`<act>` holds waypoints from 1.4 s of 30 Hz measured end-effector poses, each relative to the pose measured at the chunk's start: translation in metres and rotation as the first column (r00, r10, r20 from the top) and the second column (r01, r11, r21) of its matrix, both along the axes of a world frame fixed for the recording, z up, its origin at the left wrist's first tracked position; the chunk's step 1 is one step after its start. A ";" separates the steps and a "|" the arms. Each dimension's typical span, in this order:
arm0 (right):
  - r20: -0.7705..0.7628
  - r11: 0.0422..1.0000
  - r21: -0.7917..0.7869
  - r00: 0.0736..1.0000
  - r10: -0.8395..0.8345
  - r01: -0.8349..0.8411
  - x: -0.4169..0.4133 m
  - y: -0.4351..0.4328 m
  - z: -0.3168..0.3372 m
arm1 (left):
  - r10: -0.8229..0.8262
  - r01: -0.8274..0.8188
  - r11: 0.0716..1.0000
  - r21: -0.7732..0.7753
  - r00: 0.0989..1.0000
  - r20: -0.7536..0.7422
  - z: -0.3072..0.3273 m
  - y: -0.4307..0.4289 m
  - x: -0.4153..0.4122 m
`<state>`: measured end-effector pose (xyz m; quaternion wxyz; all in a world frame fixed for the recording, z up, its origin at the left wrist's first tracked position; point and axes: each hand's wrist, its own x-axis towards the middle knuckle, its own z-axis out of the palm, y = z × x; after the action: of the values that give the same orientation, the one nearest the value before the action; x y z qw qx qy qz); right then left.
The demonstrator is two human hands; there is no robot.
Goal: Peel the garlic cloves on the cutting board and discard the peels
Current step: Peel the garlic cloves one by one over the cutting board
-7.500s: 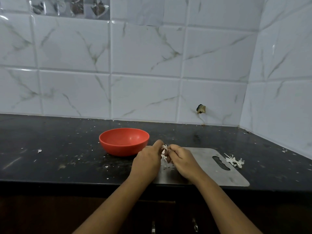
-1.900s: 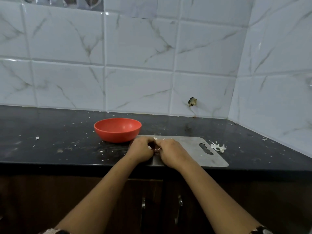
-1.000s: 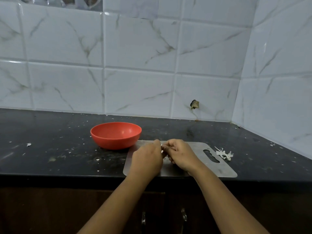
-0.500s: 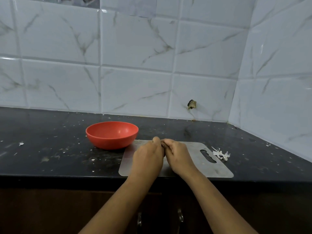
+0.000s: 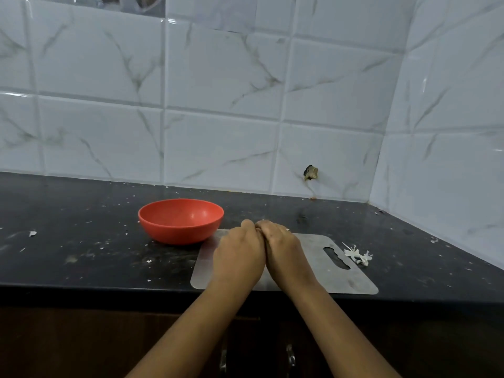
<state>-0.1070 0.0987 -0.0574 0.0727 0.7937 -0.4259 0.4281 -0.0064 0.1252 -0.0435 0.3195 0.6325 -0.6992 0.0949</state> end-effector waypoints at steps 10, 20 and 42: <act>0.734 0.869 0.234 0.666 0.136 -0.436 -0.009 -0.004 0.004 | -0.374 0.454 0.888 -0.077 0.613 -0.696 -0.002 -0.014 0.012; 0.875 0.796 0.201 0.469 0.115 -0.571 -0.010 0.001 0.006 | -0.401 0.356 0.899 -0.255 0.433 -0.807 -0.015 -0.021 0.010; 0.300 0.915 0.371 0.953 0.045 -0.160 -0.011 -0.006 0.000 | -0.341 0.291 0.940 -0.179 0.758 -0.556 -0.018 -0.030 0.025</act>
<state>-0.1175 0.0926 -0.0576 -0.1721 0.7434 -0.4661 0.4477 0.0187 0.0955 -0.0612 0.5538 0.4902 -0.6606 -0.1290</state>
